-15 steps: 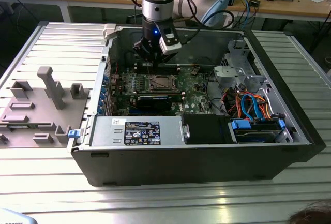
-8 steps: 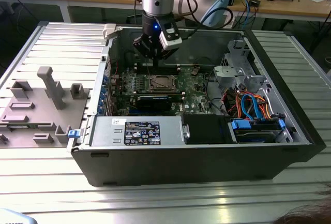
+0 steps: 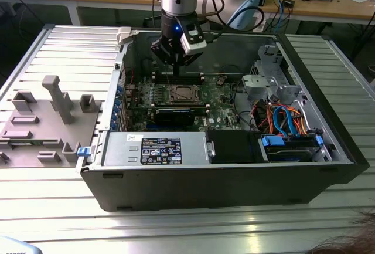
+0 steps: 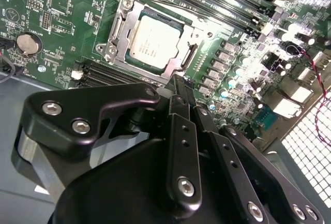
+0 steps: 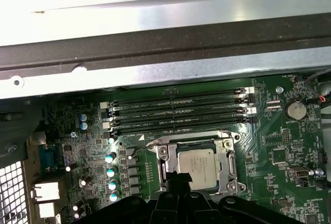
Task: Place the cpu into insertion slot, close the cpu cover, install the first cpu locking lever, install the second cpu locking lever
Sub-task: 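Install the first cpu locking lever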
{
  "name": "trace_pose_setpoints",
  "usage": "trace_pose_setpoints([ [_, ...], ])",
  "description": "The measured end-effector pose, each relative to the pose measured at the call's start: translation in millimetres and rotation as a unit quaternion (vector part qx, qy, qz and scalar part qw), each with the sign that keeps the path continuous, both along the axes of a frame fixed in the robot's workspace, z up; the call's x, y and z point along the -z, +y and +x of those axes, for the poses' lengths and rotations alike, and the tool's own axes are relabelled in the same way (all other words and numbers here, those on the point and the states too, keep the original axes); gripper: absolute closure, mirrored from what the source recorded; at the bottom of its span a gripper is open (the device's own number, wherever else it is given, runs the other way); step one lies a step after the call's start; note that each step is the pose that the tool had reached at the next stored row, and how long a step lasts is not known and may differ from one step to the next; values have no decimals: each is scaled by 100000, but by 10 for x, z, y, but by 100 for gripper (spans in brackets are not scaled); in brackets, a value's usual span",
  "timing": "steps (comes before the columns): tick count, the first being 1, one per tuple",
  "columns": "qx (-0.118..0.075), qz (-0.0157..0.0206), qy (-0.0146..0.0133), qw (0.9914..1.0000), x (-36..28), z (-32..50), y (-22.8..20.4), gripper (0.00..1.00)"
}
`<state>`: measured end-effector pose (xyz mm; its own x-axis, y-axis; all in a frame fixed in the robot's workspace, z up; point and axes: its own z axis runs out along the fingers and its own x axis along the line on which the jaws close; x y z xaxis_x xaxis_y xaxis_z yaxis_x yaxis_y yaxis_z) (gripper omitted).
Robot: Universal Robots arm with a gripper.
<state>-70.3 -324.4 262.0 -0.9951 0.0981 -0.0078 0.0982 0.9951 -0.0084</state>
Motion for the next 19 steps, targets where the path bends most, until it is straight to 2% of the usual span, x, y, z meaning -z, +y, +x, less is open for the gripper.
trace_pose_setpoints([
  [10, -6, -4, 3, 100000, -1, -63, -1, 89],
  [19, -2, -4, 4, 100000, -1, -189, -1, 89],
])
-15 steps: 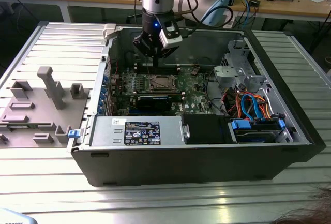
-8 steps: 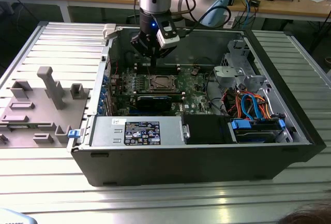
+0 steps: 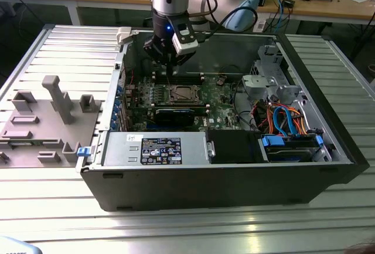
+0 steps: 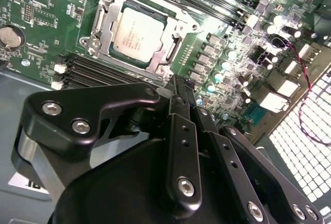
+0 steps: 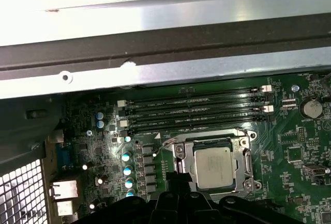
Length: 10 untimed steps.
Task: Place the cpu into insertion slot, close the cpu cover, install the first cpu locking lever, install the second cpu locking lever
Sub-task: 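Install the first cpu locking lever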
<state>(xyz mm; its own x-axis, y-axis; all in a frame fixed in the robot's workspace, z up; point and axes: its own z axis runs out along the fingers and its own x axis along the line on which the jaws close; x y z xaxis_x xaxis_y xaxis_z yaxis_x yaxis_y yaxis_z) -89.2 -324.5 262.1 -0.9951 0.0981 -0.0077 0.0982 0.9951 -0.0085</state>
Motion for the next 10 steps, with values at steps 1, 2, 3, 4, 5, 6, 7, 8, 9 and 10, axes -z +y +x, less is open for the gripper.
trace_pose_setpoints([
  [1, -1, 0, -2, 100000, 0, -7, 0, 89],
  [2, -1, -1, -1, 100000, 0, -15, 0, 89],
  [3, 1, -1, -2, 100000, 0, -21, 0, 89],
  [4, 1, -3, -1, 100000, 0, -32, 0, 89],
  [5, 6, -1, -3, 100000, 0, -52, 0, 89],
  [6, 1, -1, 0, 100000, 0, -66, 0, 89],
  [7, 4, -2, -1, 100000, 0, -80, 0, 89],
  [8, 3, -2, 0, 100000, 0, -87, 0, 89],
  [9, 4, -3, 0, 100000, 0, -94, 0, 89],
  [10, 0, -1, 0, 100000, 0, -109, 0, 89],
])
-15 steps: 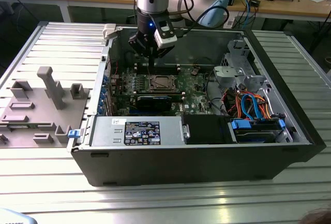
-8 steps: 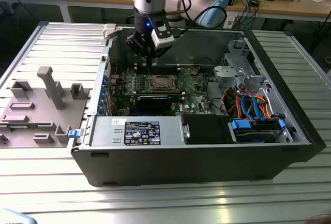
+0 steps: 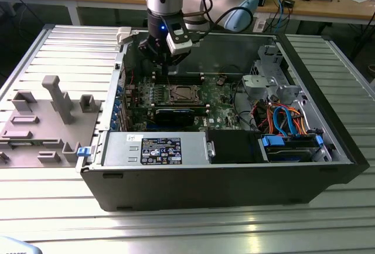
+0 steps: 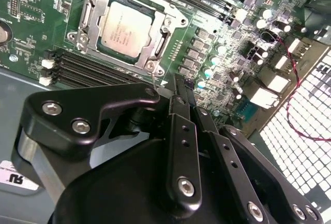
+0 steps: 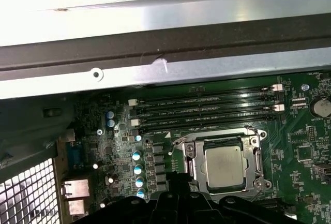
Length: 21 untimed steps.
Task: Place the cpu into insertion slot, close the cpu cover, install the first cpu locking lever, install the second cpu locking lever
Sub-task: 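Install the first cpu locking lever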
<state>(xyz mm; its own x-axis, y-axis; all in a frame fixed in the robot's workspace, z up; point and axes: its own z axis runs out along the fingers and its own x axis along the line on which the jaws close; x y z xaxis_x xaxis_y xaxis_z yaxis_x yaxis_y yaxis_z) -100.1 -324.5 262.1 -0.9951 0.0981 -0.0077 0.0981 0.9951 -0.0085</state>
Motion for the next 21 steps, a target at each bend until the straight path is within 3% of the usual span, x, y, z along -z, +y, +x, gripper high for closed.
trace_pose_setpoints([
  [7, -455, 4, -5, 99999, 1, -80, 4, 89],
  [8, -2191, -5, 1, 99976, 4, -89, 25, 89],
  [9, -4386, 68, -3, 99904, 24, -129, 117, 89],
  [10, -4961, 109, 0, 99877, 30, -121, 221, 89],
  [11, -4959, 115, -5, 99877, 30, -78, 221, 89],
  [21, -4961, 114, -5, 99877, 31, -14, 221, 89],
])
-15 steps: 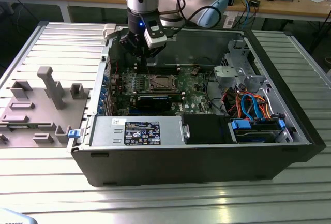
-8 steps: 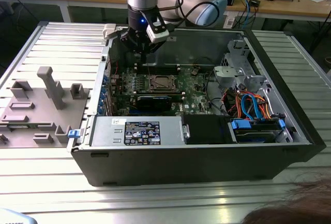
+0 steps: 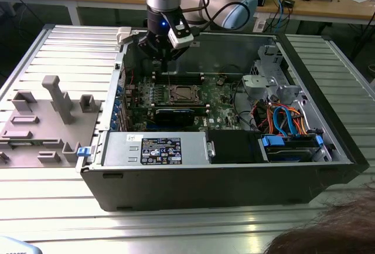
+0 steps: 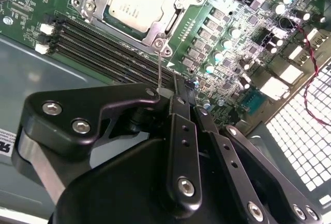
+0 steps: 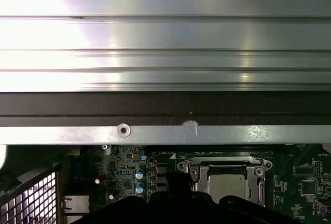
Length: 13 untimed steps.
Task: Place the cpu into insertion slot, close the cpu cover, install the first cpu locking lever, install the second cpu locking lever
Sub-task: 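Install the first cpu locking lever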
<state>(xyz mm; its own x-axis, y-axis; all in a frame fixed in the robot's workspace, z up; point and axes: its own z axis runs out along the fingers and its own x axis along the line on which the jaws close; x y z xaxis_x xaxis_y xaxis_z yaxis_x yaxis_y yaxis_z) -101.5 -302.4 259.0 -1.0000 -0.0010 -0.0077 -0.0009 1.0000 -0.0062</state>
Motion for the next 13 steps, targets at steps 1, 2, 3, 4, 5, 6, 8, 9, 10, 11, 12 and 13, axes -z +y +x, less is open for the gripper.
trace_pose_setpoints([
  [1, 1, 0, 3, 100000, 0, 8, 0, 89],
  [2, 3, 1, 2, 100000, 0, 15, 0, 89],
  [3, 1, 0, 2, 100000, 0, 21, 0, 89],
  [4, 2, 2, -1, 100000, 0, 26, 0, 89],
  [5, 1, 0, -1, 100000, 0, 31, 0, 89],
  [6, -2, 0, -1, 100000, 0, 34, 0, 89],
  [8, -1, 1, -1, 100000, 1, 41, 0, 89],
  [9, -3, 0, 1, 100000, 1, 44, 0, 89],
  [10, 0, 1, 2, 100000, 1, 49, 0, 89],
  [11, -1, -2, 2, 100000, 1, 52, 0, 89],
  [12, 2, 1, 1, 100000, 1, 56, 0, 89],
  [13, 5, 4, -2, 100000, 1, 58, 0, 89],
])
